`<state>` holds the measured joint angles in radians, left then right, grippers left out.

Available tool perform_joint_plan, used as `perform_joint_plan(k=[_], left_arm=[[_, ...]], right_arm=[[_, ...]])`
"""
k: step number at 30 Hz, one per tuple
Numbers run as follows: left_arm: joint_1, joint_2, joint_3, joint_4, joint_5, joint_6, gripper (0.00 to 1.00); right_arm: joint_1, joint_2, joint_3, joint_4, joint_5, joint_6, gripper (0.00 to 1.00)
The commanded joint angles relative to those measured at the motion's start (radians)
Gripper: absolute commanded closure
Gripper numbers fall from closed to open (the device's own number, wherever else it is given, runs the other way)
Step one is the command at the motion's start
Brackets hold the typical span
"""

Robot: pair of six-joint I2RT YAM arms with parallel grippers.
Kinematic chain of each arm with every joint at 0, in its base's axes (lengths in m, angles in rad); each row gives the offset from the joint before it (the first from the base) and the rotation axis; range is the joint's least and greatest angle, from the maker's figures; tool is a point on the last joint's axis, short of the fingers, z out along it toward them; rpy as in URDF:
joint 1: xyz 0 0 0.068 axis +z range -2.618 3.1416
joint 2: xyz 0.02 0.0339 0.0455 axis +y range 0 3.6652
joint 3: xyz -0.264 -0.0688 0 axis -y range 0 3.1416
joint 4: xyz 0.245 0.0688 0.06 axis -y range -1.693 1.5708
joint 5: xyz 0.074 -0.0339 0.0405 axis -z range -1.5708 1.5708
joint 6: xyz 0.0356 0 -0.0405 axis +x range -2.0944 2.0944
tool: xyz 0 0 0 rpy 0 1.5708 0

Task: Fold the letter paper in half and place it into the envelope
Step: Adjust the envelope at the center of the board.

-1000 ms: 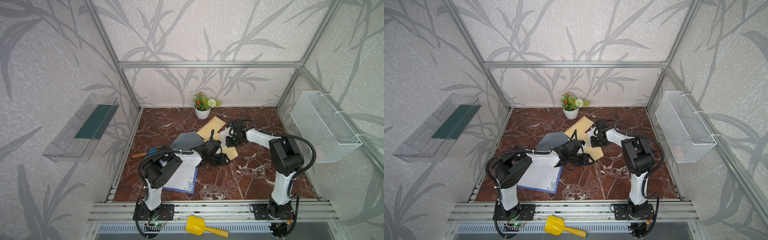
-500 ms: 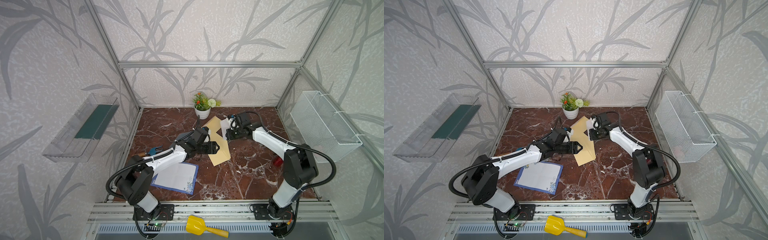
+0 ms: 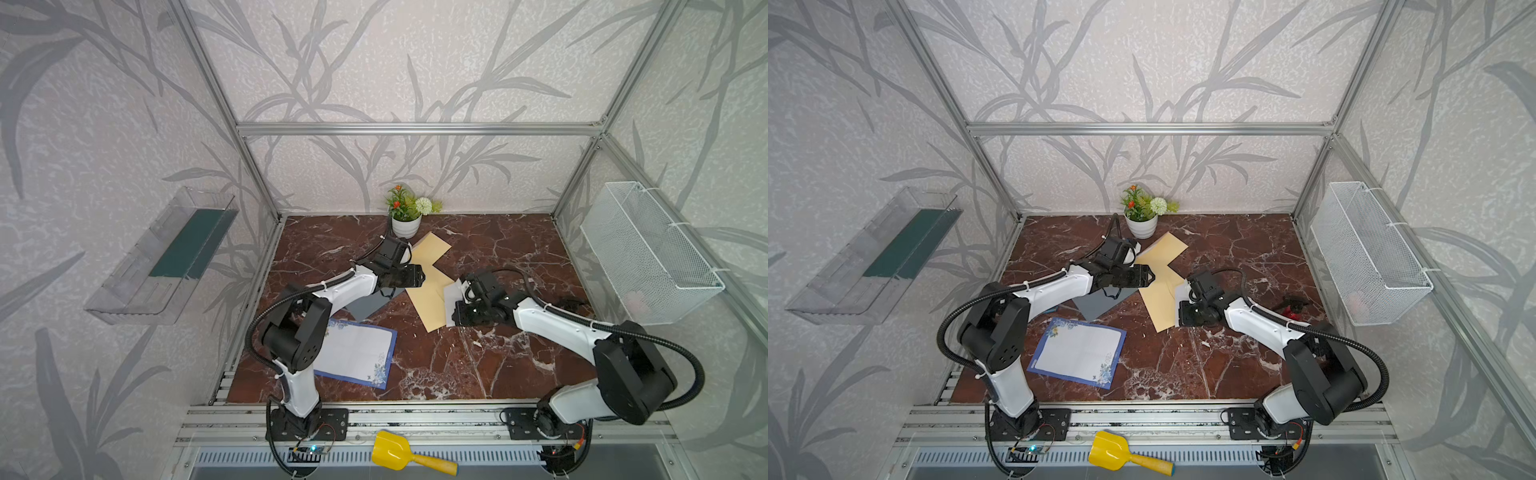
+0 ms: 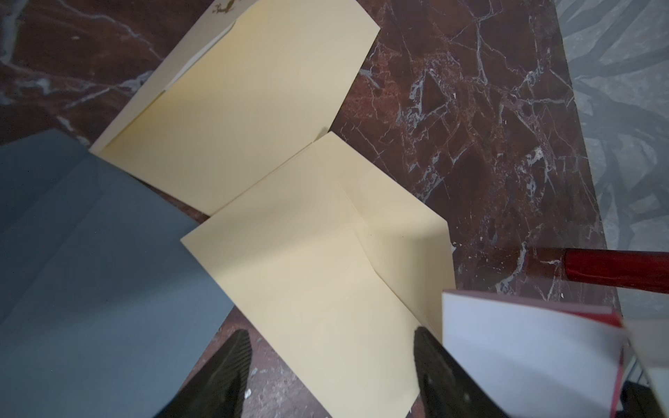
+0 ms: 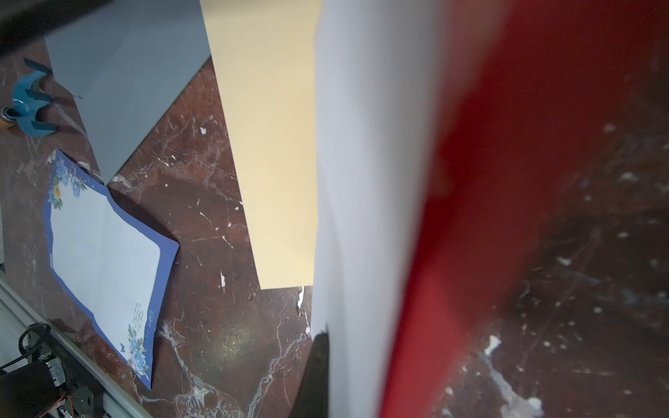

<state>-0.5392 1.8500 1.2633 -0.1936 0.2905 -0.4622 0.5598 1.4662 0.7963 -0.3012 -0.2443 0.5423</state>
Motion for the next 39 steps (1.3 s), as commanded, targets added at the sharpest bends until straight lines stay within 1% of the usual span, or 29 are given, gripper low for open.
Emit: perform_joint_plan(k=[1, 8, 12, 17, 21, 25, 35, 37, 39], left_arm=[[0.002, 0.067, 0.070, -0.050, -0.010, 0.067, 0.30], [0.010, 0.179, 0.113, -0.033, -0.009, 0.065, 0.32], [0.010, 0.208, 0.114, -0.029, -0.002, 0.052, 0.33], [0.009, 0.191, 0.059, 0.008, 0.028, 0.007, 0.34], [0.002, 0.159, 0.001, 0.053, 0.057, -0.046, 0.35], [-0.027, 0.132, -0.036, 0.077, 0.064, -0.085, 0.36], [-0.121, 0.082, -0.040, 0.082, 0.053, -0.153, 0.36], [-0.122, 0.072, -0.040, 0.085, 0.041, -0.158, 0.37], [-0.116, 0.053, -0.035, 0.075, 0.023, -0.147, 0.36]], right_arm=[[0.001, 0.024, -0.017, 0.090, 0.008, 0.089, 1.00], [-0.009, 0.086, -0.031, 0.105, 0.040, 0.079, 1.00], [-0.061, 0.097, -0.035, 0.110, 0.046, 0.051, 1.00], [-0.137, 0.122, 0.000, 0.096, 0.050, -0.018, 1.00], [-0.177, 0.177, 0.062, 0.090, 0.054, -0.067, 1.00], [-0.194, 0.257, 0.137, 0.092, 0.055, -0.098, 1.00], [-0.210, 0.454, 0.393, 0.043, 0.093, -0.188, 1.00], [-0.210, 0.451, 0.429, 0.036, 0.088, -0.201, 1.00], [-0.210, 0.408, 0.437, 0.029, 0.082, -0.201, 1.00]])
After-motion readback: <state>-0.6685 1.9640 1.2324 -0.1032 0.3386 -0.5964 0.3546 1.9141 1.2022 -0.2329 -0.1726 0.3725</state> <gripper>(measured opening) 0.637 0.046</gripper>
